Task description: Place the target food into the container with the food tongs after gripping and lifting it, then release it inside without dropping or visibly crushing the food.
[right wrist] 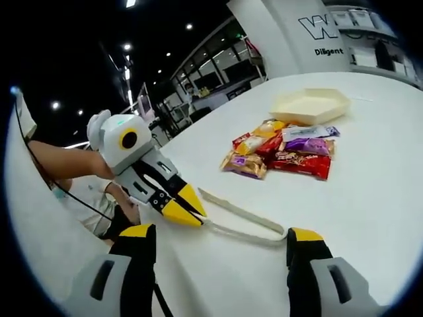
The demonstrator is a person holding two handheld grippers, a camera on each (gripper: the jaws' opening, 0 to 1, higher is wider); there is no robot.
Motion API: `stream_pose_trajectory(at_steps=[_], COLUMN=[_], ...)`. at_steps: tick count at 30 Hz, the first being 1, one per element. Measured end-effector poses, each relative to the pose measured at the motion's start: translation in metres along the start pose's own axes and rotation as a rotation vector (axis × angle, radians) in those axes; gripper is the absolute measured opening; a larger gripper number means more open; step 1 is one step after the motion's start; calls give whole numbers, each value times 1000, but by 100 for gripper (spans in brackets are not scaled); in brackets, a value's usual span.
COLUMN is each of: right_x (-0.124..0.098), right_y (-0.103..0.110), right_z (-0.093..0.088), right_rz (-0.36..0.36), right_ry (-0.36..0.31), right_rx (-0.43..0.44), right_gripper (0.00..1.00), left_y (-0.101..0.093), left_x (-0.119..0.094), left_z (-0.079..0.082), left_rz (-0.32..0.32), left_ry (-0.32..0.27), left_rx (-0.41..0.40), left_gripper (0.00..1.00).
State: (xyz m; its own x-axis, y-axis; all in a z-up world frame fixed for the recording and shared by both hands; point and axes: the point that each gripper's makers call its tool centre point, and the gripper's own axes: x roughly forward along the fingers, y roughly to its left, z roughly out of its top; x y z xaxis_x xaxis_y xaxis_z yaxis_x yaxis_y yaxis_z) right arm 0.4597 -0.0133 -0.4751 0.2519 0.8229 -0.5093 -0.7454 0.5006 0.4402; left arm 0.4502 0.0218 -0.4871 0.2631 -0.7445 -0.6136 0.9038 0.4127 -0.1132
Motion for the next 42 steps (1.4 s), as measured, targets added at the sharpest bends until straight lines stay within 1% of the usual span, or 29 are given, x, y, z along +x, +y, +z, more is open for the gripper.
stream_pose_trajectory(at_steps=[1, 6, 7, 8, 9, 10, 11, 12, 13, 14, 15, 17, 18, 19, 21, 22, 23, 24, 25, 27, 28, 29, 30, 32, 34, 37, 38, 41, 42], right_x=[0, -2, -3, -4, -4, -5, -6, -8, -9, -11, -12, -16, -18, -20, -24, -25, -26, -28, -29, -32, -33, -35, -36, -38, -40, -45, -47, -49, -50], right_y=[0, -2, -4, -5, -6, -6, -7, -6, -2, 1, 6, 11, 15, 17, 22, 24, 25, 29, 31, 35, 37, 40, 42, 45, 48, 54, 58, 61, 61], right_z=[0, 3, 5, 6, 7, 9, 12, 14, 20, 23, 28, 35, 41, 44, 49, 51, 54, 57, 59, 66, 69, 72, 74, 77, 81, 88, 90, 92, 93], right_rz=[0, -4, -3, -5, -5, -3, -1, 8, 32, 48, 74, 102, 124, 130, 154, 164, 171, 189, 196, 210, 215, 227, 232, 243, 264, 291, 318, 324, 327], right_ry=[-1, -13, -24, -28, -34, -45, -59, -68, -96, -108, -130, -160, -181, -192, -205, -210, -218, -226, -230, -252, -263, -268, -272, -281, -280, -301, -301, -300, -299], right_rx=[2, 7, 19, 22, 27, 40, 55, 61, 61, 61, 63, 60, 57, 52, 53, 51, 45, 47, 45, 30, 25, 25, 24, 17, 25, 33, 50, 28, 34], right_gripper=[81, 82, 82, 82, 82, 82, 83, 82, 82, 81, 81, 81, 81, 81, 81, 81, 80, 78, 77, 73, 69, 65, 63, 60, 58, 53, 48, 39, 37], left_y=[0, -2, -4, -4, -2, -3, -4, -4, -5, -6, -8, -11, -12, -12, -16, -17, -19, -22, -22, -26, -26, -28, -30, -34, -39, -44, -46, -47, -48], left_x=[0, -3, -6, -6, -7, -9, -11, -14, -17, -19, -22, -26, -27, -28, -30, -32, -34, -35, -35, -36, -37, -37, -38, -40, -43, -46, -47, -51, -52], left_z=[2, 10, 15, 15, 17, 23, 28, 31, 36, 39, 46, 53, 55, 58, 65, 71, 77, 81, 83, 90, 91, 94, 96, 102, 108, 114, 116, 122, 123], left_rz=[-1, -6, -13, -12, -11, -20, -30, -30, -41, -55, -70, -100, -113, -119, -145, -152, -174, -195, -192, -223, -222, -235, -247, -262, -297, -319, -331, -354, -355], left_ry=[-15, -69, -107, -108, -124, -165, -196, -221, -249, -271, -312, -352, -360, -372, -401, -425, -452, -464, -466, -491, -497, -504, -514, -527, -548, -557, -563, -582, -579], left_rx=[-15, -39, -58, -61, -70, -123, -142, -152, -184, -204, -206, -237, -253, -246, -266, -264, -282, -300, -288, -305, -294, -303, -309, -308, -322, -322, -324, -336, -331], left_gripper=[0, 0, 0, 0, 0, 0, 0, 0, 0, 0, 0, 0, 0, 0, 0, 0, 0, 0, 0, 0, 0, 0, 0, 0, 0, 0, 0, 0, 0])
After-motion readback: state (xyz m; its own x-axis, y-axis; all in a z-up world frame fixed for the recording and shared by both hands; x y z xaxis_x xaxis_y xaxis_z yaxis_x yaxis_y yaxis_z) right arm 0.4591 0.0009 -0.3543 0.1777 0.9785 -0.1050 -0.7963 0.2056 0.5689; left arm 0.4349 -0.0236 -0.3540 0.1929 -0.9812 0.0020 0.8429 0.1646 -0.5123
